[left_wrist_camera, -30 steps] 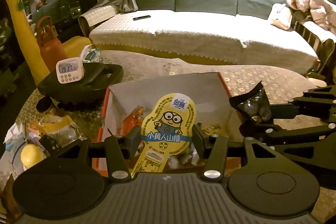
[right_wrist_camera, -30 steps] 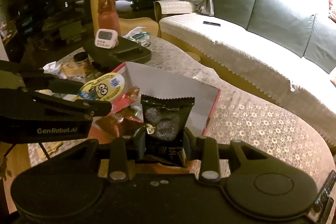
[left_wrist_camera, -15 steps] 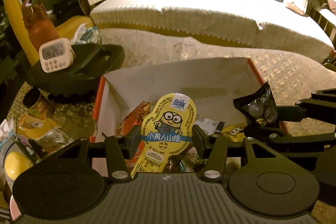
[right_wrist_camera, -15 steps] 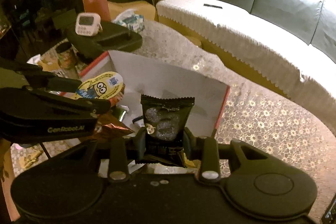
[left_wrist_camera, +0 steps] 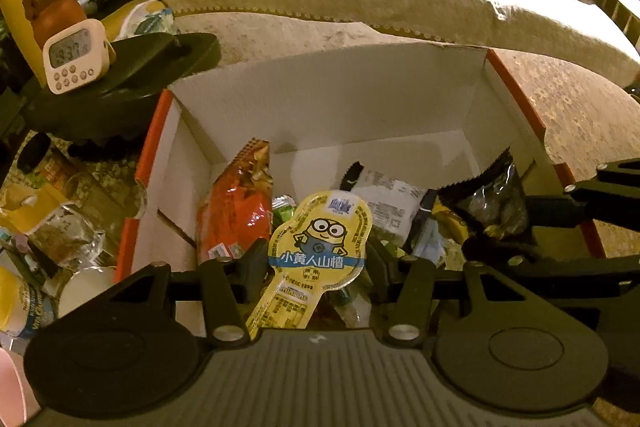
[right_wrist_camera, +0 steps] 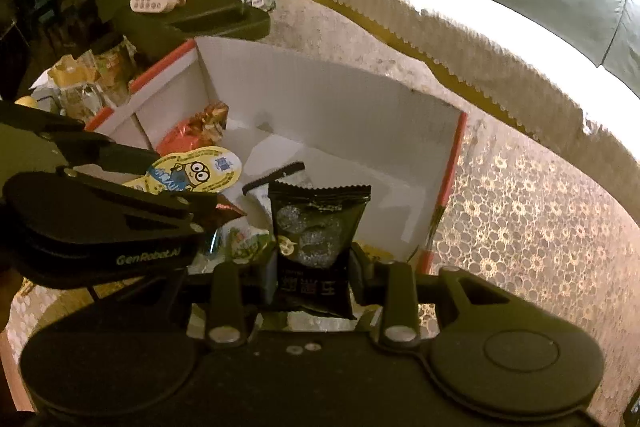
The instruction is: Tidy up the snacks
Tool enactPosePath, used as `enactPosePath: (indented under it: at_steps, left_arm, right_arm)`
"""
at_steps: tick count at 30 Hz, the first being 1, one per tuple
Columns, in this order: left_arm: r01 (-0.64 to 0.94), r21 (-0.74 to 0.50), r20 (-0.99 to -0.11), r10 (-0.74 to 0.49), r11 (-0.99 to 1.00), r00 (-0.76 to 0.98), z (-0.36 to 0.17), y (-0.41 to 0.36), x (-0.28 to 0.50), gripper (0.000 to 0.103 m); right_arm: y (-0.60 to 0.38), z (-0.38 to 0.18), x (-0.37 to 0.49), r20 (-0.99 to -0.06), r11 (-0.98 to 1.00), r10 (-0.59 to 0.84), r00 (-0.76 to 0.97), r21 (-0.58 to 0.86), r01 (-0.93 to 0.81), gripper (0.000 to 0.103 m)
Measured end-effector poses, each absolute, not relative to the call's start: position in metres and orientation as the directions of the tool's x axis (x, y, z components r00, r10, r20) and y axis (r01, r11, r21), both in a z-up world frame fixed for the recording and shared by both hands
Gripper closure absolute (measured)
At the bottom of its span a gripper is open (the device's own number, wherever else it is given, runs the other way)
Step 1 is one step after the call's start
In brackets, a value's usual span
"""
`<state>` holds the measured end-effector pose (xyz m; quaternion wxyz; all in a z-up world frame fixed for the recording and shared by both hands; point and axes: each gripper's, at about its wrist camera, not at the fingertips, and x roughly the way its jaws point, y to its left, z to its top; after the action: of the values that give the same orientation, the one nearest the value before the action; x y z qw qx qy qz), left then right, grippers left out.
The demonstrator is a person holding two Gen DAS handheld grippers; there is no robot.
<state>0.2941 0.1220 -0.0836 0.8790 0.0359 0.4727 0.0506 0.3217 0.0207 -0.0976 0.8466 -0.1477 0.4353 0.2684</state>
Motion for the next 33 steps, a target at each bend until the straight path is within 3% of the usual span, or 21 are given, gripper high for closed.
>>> enactPosePath:
  at_steps: [8, 19, 24, 33]
  left_arm:
    - [-0.067, 0.097, -0.825, 0.118, 0.993, 0.552, -0.081, 0.122, 0.288, 0.051]
    - [-0.073, 0.094, -0.796, 0.119, 0.993, 0.594, -0.056, 0.121, 0.263, 0.038]
    - [-0.067, 0.080, -0.772, 0.105, 0.995, 0.627, -0.039, 0.119, 0.247, 0.027]
    - [-0.031, 0.058, -0.729, 0.063, 0.998, 0.681, -0.013, 0.108, 0.212, 0.022]
  right_arm:
    - [0.015, -0.097, 0.318, -0.817, 0.823, 0.325, 0.477, -0.004, -0.568, 0.068]
    - [-0.006, -0.072, 0.301, -0.786, 0.834, 0.379, 0.487, 0.063, -0.548, 0.067]
    - [-0.015, -0.059, 0.289, -0.769, 0.839, 0.391, 0.506, 0.071, -0.540, 0.067]
    - [-0.038, -0.037, 0.257, -0.733, 0.850, 0.413, 0.541, 0.098, -0.517, 0.066]
